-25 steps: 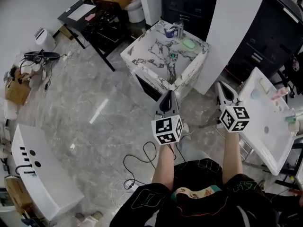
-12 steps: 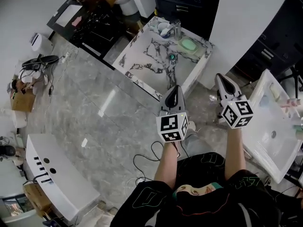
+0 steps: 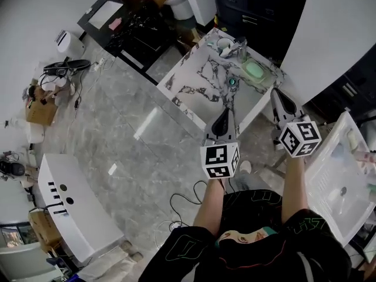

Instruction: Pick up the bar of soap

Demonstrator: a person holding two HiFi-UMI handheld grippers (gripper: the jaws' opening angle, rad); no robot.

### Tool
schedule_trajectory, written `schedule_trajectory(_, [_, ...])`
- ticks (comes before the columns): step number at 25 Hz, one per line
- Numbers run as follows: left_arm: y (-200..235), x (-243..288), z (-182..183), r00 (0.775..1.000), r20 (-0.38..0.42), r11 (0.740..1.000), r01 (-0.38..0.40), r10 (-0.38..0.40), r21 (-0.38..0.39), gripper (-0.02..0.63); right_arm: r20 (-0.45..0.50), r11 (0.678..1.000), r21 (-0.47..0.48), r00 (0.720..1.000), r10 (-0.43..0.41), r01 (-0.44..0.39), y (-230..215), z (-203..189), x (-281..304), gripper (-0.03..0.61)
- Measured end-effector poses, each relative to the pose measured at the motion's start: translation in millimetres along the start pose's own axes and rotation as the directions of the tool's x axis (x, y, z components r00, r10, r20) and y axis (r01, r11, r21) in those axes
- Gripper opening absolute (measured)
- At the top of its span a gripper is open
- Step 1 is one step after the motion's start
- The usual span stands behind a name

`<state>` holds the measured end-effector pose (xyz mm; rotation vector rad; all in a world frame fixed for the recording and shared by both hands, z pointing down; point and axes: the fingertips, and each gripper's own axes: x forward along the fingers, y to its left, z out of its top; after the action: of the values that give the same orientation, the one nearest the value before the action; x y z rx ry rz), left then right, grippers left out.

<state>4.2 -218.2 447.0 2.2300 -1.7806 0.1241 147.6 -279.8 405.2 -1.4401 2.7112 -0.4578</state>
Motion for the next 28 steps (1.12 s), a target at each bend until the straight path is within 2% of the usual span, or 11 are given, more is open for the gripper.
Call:
schedule_trajectory(4, [6.4, 2.8, 10.2, 1.000, 0.008, 1.000, -0.013, 0.013, 0.015, 0.008, 0.027, 1.000, -0.004, 0.999, 0.026, -0.026, 6.3, 14.5, 10.2, 0.006])
schedule_trajectory(7, [10.5, 13.3, 12.3, 1.000, 0.004, 1.000, -0.007, 0.007, 0.023, 0.008, 0.026, 0.999, -0.049, 0.999, 0.022, -0.021, 7.2, 16.6, 15.4, 0.006])
schedule_trajectory(13, [-0.3, 55.5, -1.9, 0.997, -0.007, 0.997, 0.071, -0.071, -0.011, 0.008, -0.020, 0.990, -0.138, 1.000, -0.014, 0.011, -10.3, 4.8, 23.9, 0.006])
schedule_trajectory(17, [-1.6, 79.7, -8.4, 0.992, -0.036, 0.992, 0.120, -0.121, -0.026, 0.008, -0.040, 0.990, -0.124, 0.997, -0.073, 0.067, -30.8, -1.9, 31.4, 0.006])
schedule_trajectory(20, [4.8, 94.6, -11.3, 0.990, -0.052, 0.991, 0.129, -0.131, -0.041, 0.008, -0.059, 0.989, -0.117, 0.993, -0.101, 0.093, -43.4, -7.8, 42.2, 0.006])
schedule_trajectory(25, [19.1, 112.2, -26.0, 0.986, -0.098, 0.990, 0.129, -0.134, -0.061, 0.008, -0.097, 0.988, -0.112, 0.989, -0.113, 0.102, -54.6, -20.2, 62.2, 0.006])
schedule_trajectory(28, [22.4, 124.1, -30.2, 0.984, -0.113, 0.988, 0.132, -0.140, -0.077, 0.008, -0.132, 0.988, -0.136, 0.987, -0.094, 0.076, -58.7, -20.2, 77.6, 0.006])
